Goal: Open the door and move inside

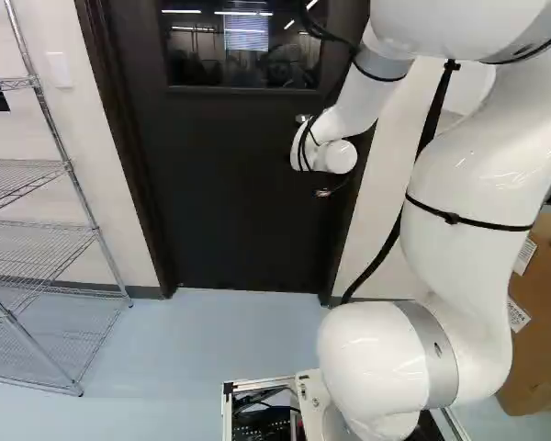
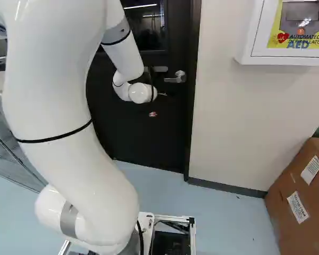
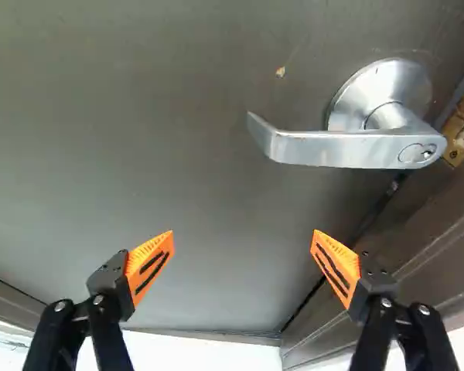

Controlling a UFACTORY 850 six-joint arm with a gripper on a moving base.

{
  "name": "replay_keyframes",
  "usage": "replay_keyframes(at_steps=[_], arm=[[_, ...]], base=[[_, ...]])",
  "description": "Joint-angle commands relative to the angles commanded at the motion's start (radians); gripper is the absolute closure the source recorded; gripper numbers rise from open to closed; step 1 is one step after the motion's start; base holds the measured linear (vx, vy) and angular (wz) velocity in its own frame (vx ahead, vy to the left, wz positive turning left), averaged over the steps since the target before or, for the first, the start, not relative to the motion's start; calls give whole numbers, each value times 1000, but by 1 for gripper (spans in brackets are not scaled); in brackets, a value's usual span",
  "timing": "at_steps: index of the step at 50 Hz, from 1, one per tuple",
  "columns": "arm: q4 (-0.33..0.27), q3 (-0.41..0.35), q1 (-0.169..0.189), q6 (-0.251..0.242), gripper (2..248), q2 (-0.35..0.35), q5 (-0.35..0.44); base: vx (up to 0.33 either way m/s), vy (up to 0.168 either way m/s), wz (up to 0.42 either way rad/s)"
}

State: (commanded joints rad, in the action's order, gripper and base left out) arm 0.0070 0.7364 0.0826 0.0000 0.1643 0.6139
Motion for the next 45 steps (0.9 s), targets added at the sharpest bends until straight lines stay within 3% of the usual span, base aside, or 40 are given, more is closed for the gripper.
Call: replay_keyframes(at_steps=[15,45], arm=[[31,15,3,0,3,16,-6],[188,133,12,0,3,120,-87]], base=[[0,0,0],[0,0,0]])
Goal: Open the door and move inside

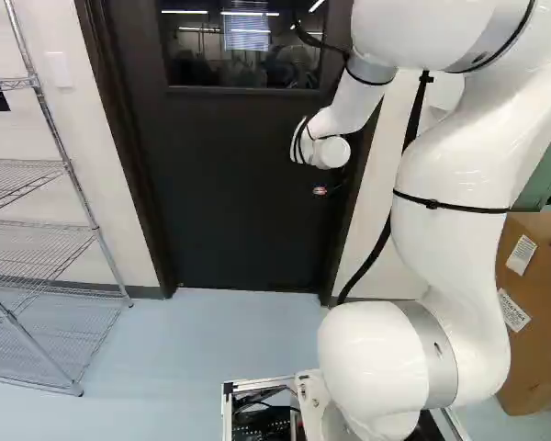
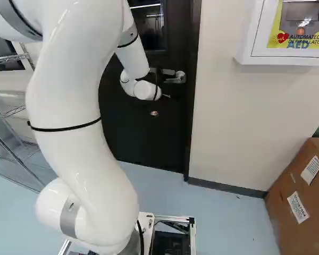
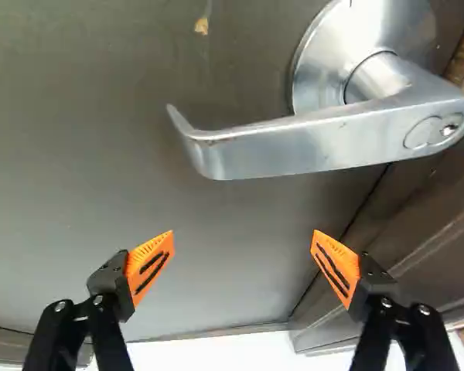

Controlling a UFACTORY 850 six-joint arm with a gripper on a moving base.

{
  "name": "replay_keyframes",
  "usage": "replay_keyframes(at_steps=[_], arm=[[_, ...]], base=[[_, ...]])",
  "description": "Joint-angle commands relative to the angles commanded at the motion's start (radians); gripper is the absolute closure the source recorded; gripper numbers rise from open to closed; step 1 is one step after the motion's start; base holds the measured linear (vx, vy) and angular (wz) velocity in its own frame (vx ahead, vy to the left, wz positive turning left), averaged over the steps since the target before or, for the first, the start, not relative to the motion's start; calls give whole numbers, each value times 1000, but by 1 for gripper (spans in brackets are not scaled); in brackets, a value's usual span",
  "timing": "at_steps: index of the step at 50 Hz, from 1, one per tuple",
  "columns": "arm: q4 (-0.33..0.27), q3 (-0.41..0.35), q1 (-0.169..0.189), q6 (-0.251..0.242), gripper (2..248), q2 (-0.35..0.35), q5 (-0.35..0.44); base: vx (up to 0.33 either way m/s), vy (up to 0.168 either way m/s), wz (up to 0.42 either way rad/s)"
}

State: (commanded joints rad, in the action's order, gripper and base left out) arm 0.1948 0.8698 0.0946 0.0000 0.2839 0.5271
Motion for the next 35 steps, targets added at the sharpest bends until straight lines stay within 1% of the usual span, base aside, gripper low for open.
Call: replay_keyframes(at_steps=[25,35], arm=[[150,130,-5,0,3,108,-74],[168,186,-8,0,3,152,-80]], base=[[0,0,0],[0,0,0]])
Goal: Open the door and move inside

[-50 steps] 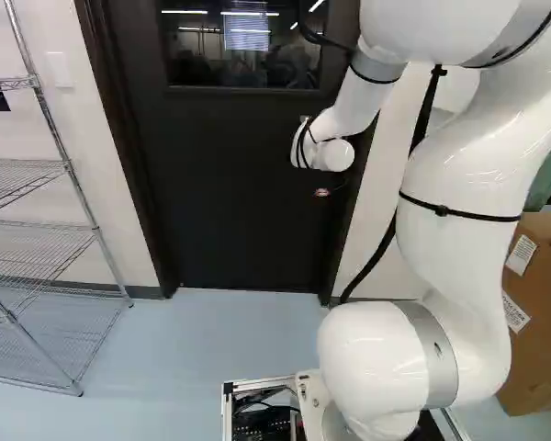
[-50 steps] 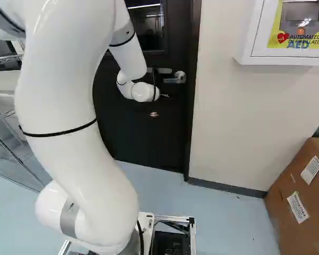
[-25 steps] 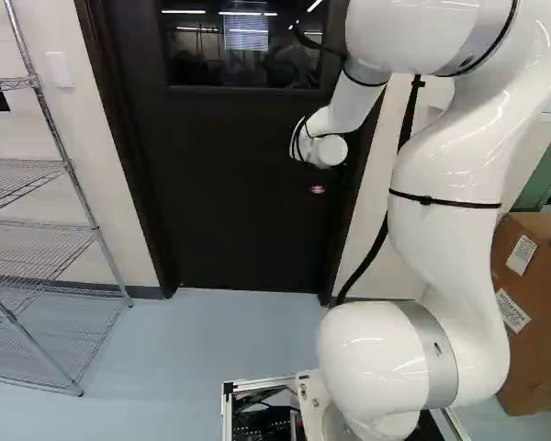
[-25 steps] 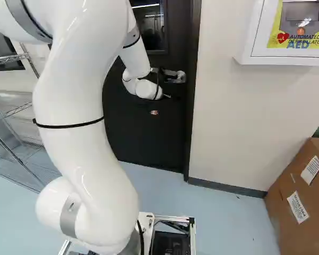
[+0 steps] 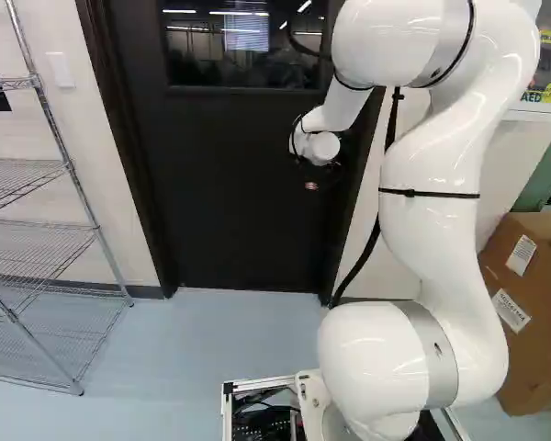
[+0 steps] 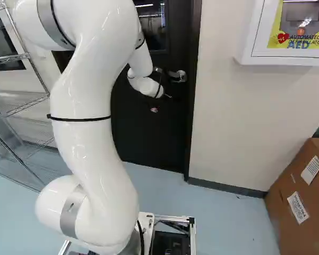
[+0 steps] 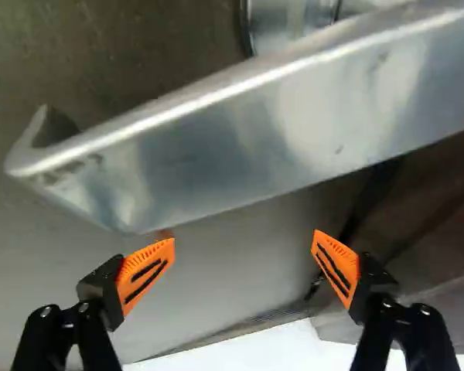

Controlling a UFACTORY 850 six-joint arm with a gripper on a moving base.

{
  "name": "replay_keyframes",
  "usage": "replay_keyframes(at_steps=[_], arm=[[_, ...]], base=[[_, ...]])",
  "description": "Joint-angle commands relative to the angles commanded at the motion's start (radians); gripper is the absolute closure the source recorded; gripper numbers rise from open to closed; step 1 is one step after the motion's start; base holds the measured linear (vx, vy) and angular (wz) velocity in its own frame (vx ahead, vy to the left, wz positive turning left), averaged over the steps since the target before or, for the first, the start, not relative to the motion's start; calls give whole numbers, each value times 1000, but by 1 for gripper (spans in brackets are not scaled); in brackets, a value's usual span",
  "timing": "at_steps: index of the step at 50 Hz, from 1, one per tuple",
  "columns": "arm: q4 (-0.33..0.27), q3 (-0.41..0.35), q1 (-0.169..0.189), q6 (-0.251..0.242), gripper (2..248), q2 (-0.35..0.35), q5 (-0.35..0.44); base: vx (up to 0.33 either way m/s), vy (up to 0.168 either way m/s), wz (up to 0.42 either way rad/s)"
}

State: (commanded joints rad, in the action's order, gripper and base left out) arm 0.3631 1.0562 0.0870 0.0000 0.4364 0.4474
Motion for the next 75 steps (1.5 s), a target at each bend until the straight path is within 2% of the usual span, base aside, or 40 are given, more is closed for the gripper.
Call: replay_keyframes(at_steps=[27,42,75], arm=[[1,156,-6,0,3,121,0],[21,245,-14,0,3,187,9],[14,434,-55,0,3,325,9]], base=[[0,0,0],[0,0,0],[0,0,0]])
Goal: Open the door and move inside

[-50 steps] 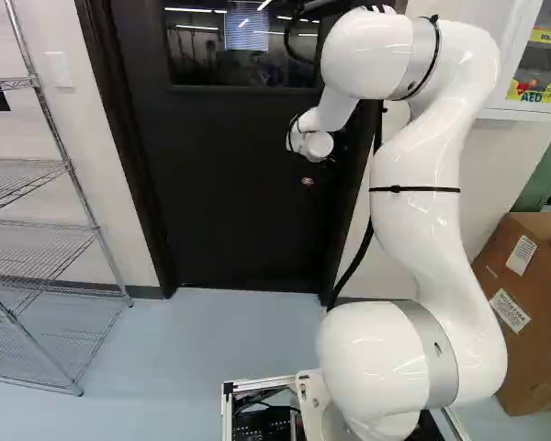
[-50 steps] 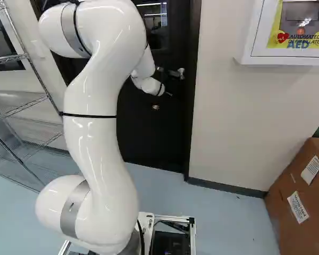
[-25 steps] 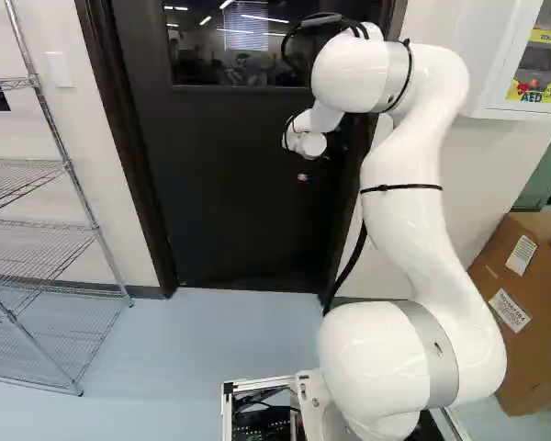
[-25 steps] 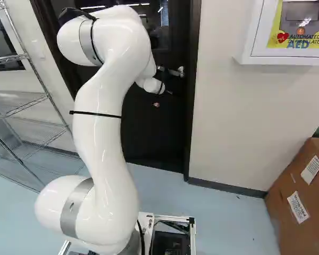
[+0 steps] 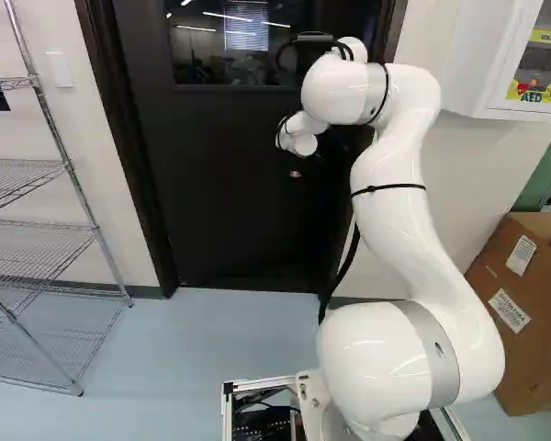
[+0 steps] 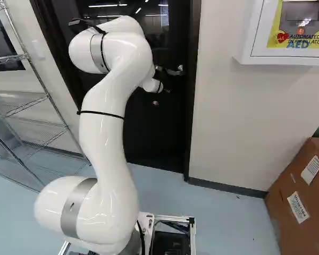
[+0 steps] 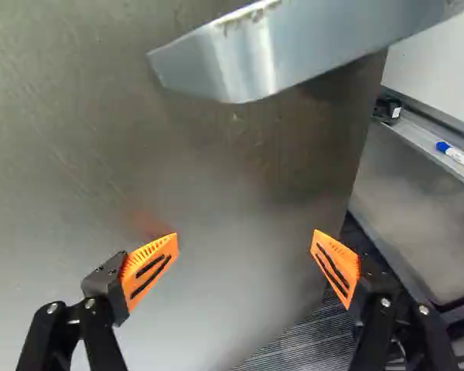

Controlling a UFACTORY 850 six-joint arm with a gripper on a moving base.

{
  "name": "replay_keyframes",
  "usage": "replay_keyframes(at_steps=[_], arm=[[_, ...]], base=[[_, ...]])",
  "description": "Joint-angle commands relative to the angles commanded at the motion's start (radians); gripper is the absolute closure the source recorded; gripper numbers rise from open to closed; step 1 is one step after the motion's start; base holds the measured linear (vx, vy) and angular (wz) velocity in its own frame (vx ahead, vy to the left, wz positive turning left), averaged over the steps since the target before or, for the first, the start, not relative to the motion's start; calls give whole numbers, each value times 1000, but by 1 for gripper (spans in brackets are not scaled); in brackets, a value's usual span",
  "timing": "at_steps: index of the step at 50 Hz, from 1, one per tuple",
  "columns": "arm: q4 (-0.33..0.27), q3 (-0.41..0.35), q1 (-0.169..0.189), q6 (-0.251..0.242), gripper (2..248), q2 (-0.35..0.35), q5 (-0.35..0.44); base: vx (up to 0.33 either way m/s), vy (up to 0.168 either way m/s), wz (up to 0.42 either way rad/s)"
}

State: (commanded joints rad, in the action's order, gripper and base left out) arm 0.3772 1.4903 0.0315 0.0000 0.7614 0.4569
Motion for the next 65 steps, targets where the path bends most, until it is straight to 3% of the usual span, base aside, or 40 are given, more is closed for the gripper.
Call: replay_keyframes(at_steps=[10,27,45,65], arm=[[-35,42,-20,0,3,30,0],[-41,117,-43,0,3,83,0],[-43,13,-61,0,3,9,8],[-86,-122,-73,0,3,-88,94]], base=[[0,0,0],[0,0,0],[0,0,0],[0,0,0]])
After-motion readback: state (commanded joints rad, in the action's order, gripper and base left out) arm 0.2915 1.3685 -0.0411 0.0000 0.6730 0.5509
